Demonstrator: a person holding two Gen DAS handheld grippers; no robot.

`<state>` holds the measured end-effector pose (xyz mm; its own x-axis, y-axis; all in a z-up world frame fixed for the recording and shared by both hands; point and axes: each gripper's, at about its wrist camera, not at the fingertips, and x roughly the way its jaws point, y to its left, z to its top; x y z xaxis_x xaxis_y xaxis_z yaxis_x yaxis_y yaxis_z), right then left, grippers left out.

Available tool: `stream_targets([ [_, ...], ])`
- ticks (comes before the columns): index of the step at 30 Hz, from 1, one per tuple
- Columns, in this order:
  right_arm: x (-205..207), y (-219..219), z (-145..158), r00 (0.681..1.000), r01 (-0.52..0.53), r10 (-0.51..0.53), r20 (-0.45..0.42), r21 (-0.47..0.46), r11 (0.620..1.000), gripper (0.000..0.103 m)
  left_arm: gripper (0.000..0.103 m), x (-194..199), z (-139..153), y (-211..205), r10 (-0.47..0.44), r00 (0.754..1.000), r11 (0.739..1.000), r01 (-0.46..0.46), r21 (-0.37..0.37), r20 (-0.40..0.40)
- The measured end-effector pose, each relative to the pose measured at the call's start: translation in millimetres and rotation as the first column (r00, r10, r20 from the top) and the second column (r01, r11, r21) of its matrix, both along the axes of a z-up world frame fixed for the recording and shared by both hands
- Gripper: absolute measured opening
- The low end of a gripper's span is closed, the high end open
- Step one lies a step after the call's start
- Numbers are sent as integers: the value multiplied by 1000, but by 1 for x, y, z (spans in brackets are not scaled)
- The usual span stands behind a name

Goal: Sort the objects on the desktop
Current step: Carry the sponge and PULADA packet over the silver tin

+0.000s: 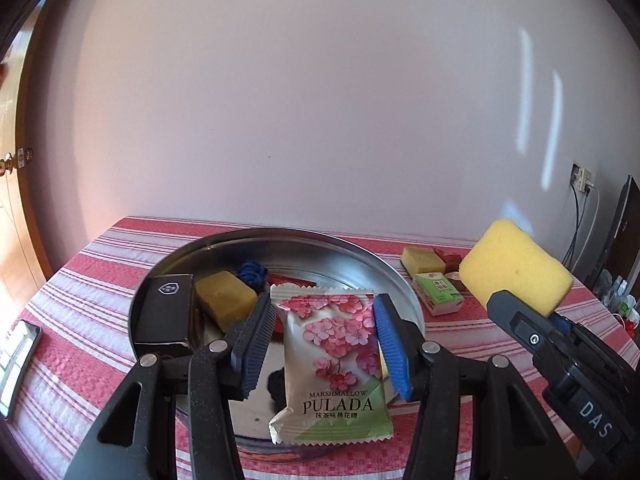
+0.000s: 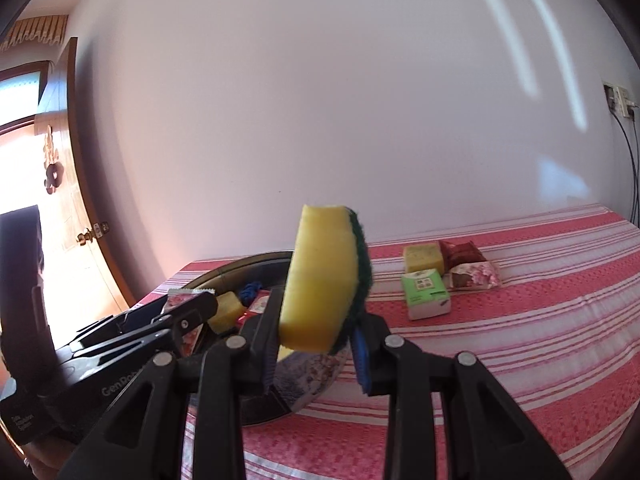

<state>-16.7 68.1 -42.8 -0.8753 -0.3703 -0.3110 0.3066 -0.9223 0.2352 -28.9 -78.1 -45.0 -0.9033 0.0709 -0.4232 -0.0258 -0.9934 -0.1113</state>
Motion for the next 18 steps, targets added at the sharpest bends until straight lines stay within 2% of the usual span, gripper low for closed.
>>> stream_targets([
  [8,-18,-43,10,997,-66,68,-45,55,996,31,53,-23,5,-34,137,990,990,-136,-38,40],
  [13,-37,-54,8,997,-44,49,-52,89,995,31,53,-40,4,-44,197,978,978,-192,-81,71],
  [18,-65,-62,2,999,-23,26,-23,140,990,31,53,-59,-2,-46,253,962,960,-237,-147,104],
])
